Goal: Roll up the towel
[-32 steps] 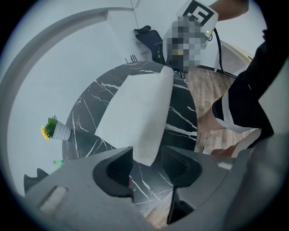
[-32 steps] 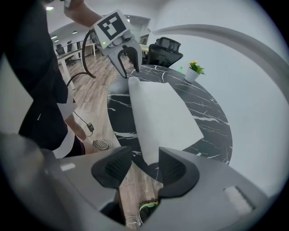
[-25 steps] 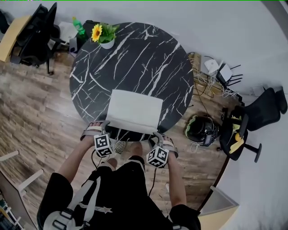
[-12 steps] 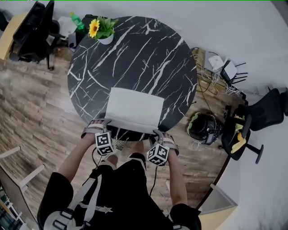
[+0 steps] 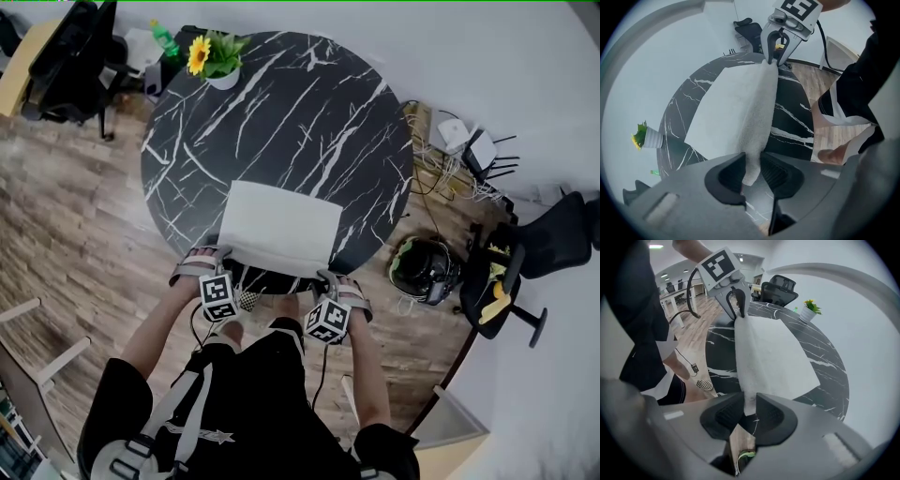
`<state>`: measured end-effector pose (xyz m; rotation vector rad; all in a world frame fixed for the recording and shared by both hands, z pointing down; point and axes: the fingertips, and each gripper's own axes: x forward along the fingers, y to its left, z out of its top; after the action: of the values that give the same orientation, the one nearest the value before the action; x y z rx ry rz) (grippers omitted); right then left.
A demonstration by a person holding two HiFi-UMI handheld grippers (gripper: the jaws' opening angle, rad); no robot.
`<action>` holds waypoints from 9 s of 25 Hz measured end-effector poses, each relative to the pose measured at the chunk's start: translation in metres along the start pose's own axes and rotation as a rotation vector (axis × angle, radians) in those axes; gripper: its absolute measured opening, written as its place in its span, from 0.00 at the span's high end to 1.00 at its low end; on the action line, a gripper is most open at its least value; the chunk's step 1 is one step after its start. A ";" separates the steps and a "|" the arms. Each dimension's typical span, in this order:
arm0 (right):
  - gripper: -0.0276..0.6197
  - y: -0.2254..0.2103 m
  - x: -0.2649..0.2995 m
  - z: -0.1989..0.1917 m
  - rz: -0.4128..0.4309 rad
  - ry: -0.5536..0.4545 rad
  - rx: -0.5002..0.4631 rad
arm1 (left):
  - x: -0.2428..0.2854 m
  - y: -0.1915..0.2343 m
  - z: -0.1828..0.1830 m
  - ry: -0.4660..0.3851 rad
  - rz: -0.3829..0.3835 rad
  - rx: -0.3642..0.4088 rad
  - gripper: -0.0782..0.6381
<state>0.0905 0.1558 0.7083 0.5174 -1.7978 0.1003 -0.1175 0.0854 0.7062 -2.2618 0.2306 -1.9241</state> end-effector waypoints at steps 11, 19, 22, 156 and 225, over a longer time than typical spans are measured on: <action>0.91 0.008 -0.005 -0.002 -0.017 0.002 -0.034 | -0.009 -0.008 0.001 -0.002 0.031 0.037 0.84; 0.91 0.039 -0.017 -0.003 0.045 0.003 -0.031 | -0.023 -0.036 -0.006 -0.002 -0.013 0.036 0.84; 0.91 0.052 -0.021 -0.004 0.066 0.009 -0.025 | -0.028 -0.047 -0.009 -0.004 -0.017 0.047 0.84; 0.87 0.020 -0.009 0.003 -0.061 -0.014 0.010 | -0.013 -0.034 0.003 0.005 -0.029 0.008 0.81; 0.71 -0.026 -0.004 0.011 -0.001 -0.017 0.137 | -0.009 0.013 0.000 0.008 -0.064 -0.119 0.59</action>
<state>0.0916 0.1297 0.6958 0.6182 -1.8151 0.2202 -0.1188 0.0745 0.6947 -2.3637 0.2845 -2.0015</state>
